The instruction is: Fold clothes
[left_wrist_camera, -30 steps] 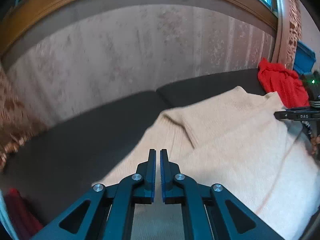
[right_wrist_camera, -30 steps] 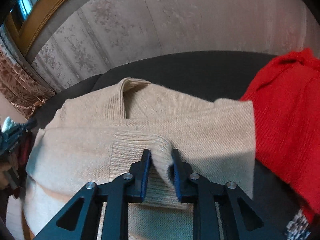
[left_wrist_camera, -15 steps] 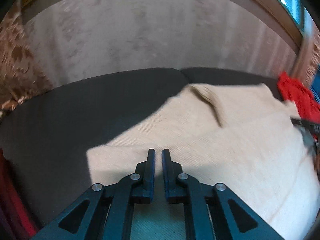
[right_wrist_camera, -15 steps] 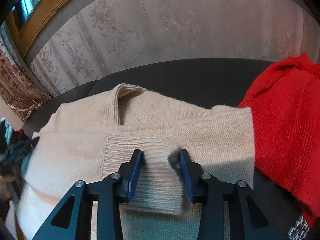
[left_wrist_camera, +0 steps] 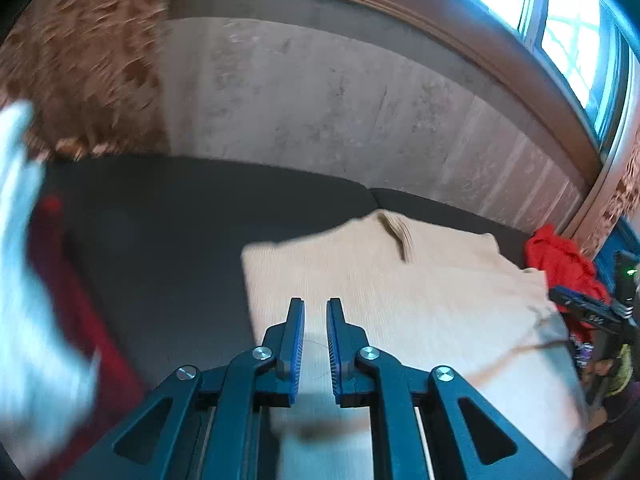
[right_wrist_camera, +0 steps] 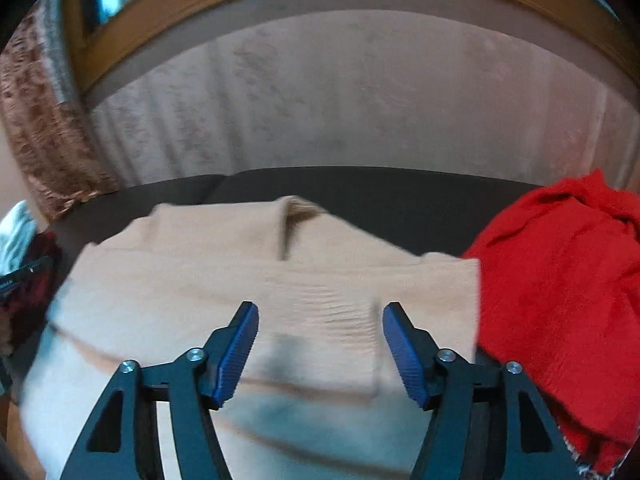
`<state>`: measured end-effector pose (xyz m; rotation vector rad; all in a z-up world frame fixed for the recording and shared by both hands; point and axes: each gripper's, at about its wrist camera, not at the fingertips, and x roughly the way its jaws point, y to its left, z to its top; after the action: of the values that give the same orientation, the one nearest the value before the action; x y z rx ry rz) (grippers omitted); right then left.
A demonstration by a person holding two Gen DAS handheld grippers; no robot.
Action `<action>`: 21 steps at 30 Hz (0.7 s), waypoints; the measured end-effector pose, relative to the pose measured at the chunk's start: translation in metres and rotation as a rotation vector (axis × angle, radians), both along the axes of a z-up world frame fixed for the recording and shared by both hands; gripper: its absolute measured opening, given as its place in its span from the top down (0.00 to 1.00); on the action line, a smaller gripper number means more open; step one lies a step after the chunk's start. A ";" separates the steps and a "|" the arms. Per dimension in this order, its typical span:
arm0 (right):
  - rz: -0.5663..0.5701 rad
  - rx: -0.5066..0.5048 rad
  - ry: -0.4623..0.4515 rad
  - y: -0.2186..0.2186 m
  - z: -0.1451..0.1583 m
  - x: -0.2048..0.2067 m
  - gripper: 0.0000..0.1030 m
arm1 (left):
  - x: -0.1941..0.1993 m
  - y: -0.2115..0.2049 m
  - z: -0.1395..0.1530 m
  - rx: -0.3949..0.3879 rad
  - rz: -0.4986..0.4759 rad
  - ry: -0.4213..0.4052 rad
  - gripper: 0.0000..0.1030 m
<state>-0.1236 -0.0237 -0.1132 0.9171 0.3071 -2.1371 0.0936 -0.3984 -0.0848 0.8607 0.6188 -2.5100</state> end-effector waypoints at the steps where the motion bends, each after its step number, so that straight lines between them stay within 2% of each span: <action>1: 0.018 0.003 0.000 -0.002 0.000 0.005 0.31 | 0.012 0.007 -0.003 0.017 0.007 0.004 0.90; 3: 0.054 0.009 0.000 -0.007 -0.001 0.015 0.28 | 0.029 0.025 -0.012 0.018 0.010 -0.021 0.90; 7: 0.084 0.033 -0.014 -0.019 -0.011 0.023 0.27 | 0.035 0.048 -0.020 0.023 -0.032 -0.041 0.90; 11: 0.065 0.078 -0.021 -0.026 -0.028 0.022 0.22 | 0.019 0.057 -0.024 0.029 -0.080 -0.040 0.86; 13: 0.052 0.080 -0.043 -0.026 -0.035 0.018 0.17 | 0.001 0.051 -0.035 0.019 -0.069 -0.104 0.86; 15: 0.050 0.090 -0.051 -0.028 -0.038 0.014 0.13 | -0.004 0.045 -0.049 0.043 -0.028 -0.144 0.86; 18: 0.060 0.118 -0.033 -0.034 -0.041 0.014 0.07 | 0.009 0.045 -0.050 0.024 0.075 -0.096 0.86; 21: 0.058 0.115 -0.047 -0.035 -0.042 0.010 0.04 | 0.018 0.044 -0.051 0.007 0.145 -0.101 0.87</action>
<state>-0.1134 -0.0583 -0.1553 1.0098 0.4314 -2.0588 0.1116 -0.3540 -0.1358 0.9050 0.6333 -2.3212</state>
